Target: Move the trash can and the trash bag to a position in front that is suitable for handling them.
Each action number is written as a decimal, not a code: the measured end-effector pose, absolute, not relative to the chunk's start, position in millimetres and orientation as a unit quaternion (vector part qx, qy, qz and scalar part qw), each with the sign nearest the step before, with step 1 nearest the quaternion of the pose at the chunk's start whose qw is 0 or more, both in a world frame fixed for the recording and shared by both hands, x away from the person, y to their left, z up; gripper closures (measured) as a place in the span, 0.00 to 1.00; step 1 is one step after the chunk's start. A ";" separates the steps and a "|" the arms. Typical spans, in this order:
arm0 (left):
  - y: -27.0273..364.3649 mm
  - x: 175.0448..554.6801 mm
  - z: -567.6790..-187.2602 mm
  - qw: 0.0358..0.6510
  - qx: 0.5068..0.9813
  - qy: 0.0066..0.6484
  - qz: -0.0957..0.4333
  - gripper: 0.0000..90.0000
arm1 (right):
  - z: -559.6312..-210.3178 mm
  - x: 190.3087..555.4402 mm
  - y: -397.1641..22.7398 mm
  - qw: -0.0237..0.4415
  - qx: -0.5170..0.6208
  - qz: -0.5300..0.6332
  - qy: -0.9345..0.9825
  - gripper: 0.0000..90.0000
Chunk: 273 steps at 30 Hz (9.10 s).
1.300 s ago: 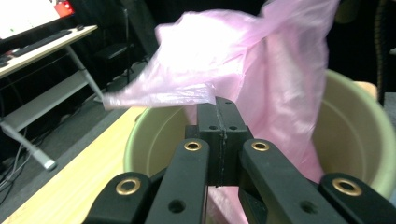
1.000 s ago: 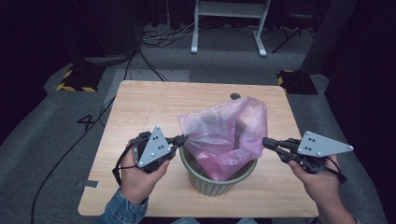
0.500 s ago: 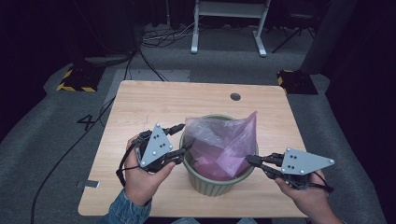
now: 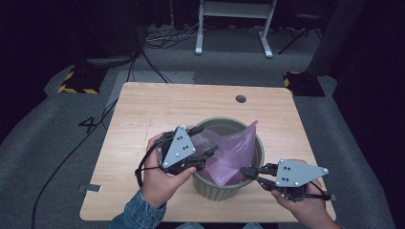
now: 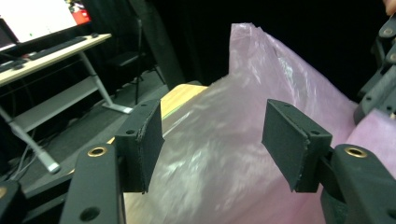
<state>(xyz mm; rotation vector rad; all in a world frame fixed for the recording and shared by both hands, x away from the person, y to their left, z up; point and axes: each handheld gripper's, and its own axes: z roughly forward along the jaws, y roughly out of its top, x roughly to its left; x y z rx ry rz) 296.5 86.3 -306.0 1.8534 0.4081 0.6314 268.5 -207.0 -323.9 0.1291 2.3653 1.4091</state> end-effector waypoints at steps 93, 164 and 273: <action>106.6 305.5 -302.7 0.524 0.777 0.154 0.311 1.00 | -303.0 316.1 -195.8 0.151 0.136 0.527 0.825 1.00; 54.6 283.3 -299.8 0.543 0.818 0.091 0.167 0.99 | -307.3 286.3 -190.9 0.188 0.088 0.526 0.825 1.00; 193.9 261.4 -339.1 0.541 0.769 0.249 0.232 0.87 | -314.7 303.1 -276.4 0.206 0.226 0.484 0.820 1.00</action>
